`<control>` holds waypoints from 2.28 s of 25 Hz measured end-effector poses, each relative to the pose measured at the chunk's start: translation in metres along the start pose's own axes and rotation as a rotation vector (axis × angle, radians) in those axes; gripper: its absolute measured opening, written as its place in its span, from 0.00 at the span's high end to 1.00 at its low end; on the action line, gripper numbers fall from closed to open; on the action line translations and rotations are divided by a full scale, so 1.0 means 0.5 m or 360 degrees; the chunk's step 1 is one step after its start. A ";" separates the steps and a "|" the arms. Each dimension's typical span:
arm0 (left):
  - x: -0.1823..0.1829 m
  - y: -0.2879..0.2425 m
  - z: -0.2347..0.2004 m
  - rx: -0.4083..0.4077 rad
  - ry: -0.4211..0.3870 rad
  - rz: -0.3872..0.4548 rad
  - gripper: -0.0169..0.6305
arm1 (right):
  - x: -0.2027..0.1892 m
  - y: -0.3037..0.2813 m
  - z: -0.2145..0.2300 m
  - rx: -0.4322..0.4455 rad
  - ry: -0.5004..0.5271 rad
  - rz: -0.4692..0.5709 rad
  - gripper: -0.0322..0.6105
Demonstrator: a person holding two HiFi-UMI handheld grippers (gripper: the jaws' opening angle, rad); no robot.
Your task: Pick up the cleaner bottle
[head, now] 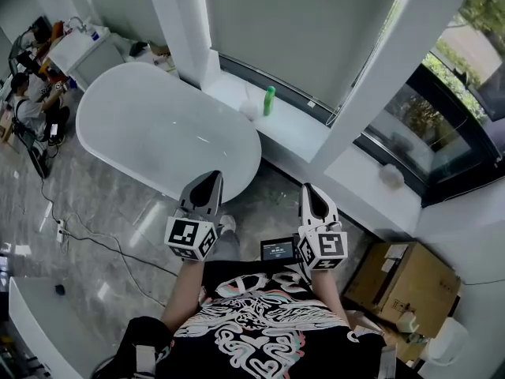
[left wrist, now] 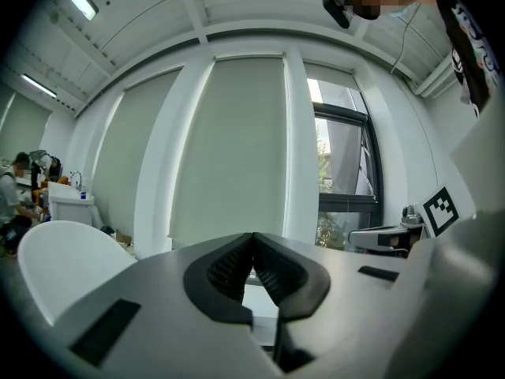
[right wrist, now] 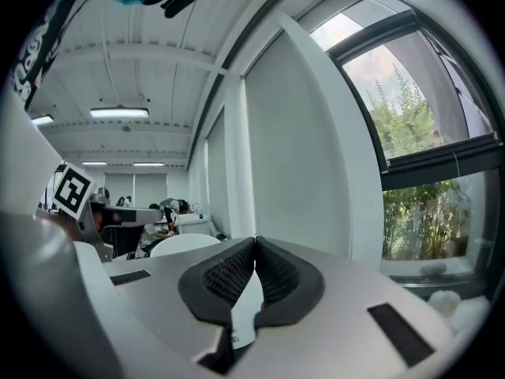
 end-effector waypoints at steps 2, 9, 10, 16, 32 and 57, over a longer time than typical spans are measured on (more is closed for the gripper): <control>-0.004 -0.016 -0.004 -0.0003 0.0001 0.0007 0.95 | -0.007 -0.014 0.007 -0.0002 0.0016 -0.0023 0.91; -0.015 -0.100 -0.060 -0.0021 -0.0018 0.0015 0.95 | -0.018 -0.097 0.022 -0.0042 0.0047 -0.0052 0.91; -0.014 -0.117 -0.071 -0.0028 -0.0021 0.0021 0.95 | -0.017 -0.114 0.025 -0.0042 0.0049 -0.0053 0.91; -0.005 -0.233 -0.166 -0.0078 -0.0038 0.0042 0.95 | -0.013 -0.252 0.030 -0.0058 0.0083 -0.0060 0.91; -0.029 -0.485 -0.434 -0.0302 -0.0026 0.0031 0.95 | -0.036 -0.598 -0.002 -0.0329 0.0150 -0.0073 0.90; -0.119 -0.752 -0.512 -0.0282 -0.0047 -0.0009 0.95 | -0.133 -0.838 0.135 -0.0447 0.0132 -0.0152 0.90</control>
Point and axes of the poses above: the fingertips, and each gripper's own axes: y backward along the fingers, z to its right, x out of its top, the point moved 8 cm from there along y, backward along the fingers, and after that the axes turned 10 degrees about z, right-handed, at the moved point
